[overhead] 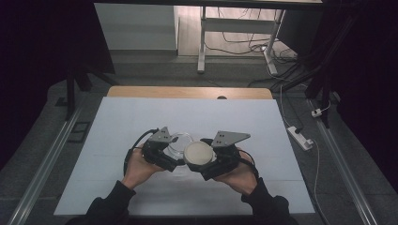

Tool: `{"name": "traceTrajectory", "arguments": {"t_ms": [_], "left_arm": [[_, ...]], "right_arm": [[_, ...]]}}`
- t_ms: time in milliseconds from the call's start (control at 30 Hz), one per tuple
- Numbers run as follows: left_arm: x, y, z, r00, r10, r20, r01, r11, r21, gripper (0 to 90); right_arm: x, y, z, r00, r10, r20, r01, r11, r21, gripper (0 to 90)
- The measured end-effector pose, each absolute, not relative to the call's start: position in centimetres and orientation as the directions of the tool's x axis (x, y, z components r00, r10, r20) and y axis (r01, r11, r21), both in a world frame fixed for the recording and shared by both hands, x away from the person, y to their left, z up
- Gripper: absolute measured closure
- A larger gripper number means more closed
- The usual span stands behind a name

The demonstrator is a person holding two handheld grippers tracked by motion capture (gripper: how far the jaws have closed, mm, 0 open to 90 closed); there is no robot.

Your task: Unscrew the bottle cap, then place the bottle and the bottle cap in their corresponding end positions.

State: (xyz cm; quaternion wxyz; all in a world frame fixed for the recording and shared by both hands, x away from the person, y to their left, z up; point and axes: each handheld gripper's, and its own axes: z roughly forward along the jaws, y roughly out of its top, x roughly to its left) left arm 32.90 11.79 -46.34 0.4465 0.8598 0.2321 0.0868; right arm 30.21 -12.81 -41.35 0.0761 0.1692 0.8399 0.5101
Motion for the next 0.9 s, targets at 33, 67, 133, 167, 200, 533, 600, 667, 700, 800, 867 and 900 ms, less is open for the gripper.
{"name": "traceTrajectory", "arguments": {"t_ms": [33,67,133,167,200,533,600,667,700,800,867,900], "left_arm": [[33.0,11.8,-46.3,0.876,0.478,-0.055,0.320,-0.494,0.808,7.4],[33.1,11.9,-46.2,0.873,0.485,-0.049,0.320,-0.494,0.808,7.4],[33.2,11.9,-46.2,0.872,0.488,-0.049,0.321,-0.493,0.809,7.4],[33.4,11.9,-46.1,0.869,0.492,-0.048,0.321,-0.489,0.811,7.4],[33.4,11.9,-46.1,0.869,0.492,-0.048,0.321,-0.489,0.811,7.4],[34.6,12.5,-46.3,0.850,0.524,-0.049,0.341,-0.477,0.810,7.4],[34.7,12.6,-46.3,0.848,0.527,-0.050,0.343,-0.474,0.811,7.4],[35.0,12.7,-46.2,0.846,0.531,-0.054,0.344,-0.466,0.815,7.4],[35.1,12.7,-46.1,0.845,0.532,-0.053,0.344,-0.465,0.816,7.4],[35.3,12.7,-46.0,0.844,0.534,-0.053,0.343,-0.460,0.819,7.4],[35.6,12.7,-45.9,0.842,0.536,-0.053,0.343,-0.456,0.821,7.4],[35.7,12.6,-45.9,0.842,0.538,-0.052,0.341,-0.455,0.822,7.4]], "right_arm": [[30.1,-12.8,-41.4,-0.930,0.364,0.045,0.207,0.422,0.883,7.3],[30.0,-12.8,-41.4,-0.931,0.364,0.043,0.205,0.421,0.883,7.3],[29.8,-12.8,-41.4,-0.931,0.364,0.040,0.203,0.421,0.884,7.3],[29.7,-12.8,-41.4,-0.930,0.364,0.038,0.201,0.422,0.884,7.3],[29.6,-12.9,-41.4,-0.930,0.366,0.033,0.197,0.423,0.884,7.3],[28.7,-13.2,-41.8,-0.931,0.364,0.030,0.197,0.429,0.881,7.3],[28.7,-13.2,-42.0,-0.931,0.363,0.031,0.198,0.431,0.880,7.3],[28.6,-13.4,-42.3,-0.930,0.366,0.033,0.202,0.434,0.878,7.3],[28.6,-13.5,-42.4,-0.929,0.368,0.034,0.205,0.436,0.876,7.3],[28.6,-13.7,-42.7,-0.927,0.374,0.035,0.208,0.435,0.876,7.3],[28.5,-13.8,-42.7,-0.927,0.374,0.038,0.210,0.432,0.877,7.3],[28.5,-13.9,-42.9,-0.926,0.375,0.035,0.209,0.434,0.876,7.3]]}}
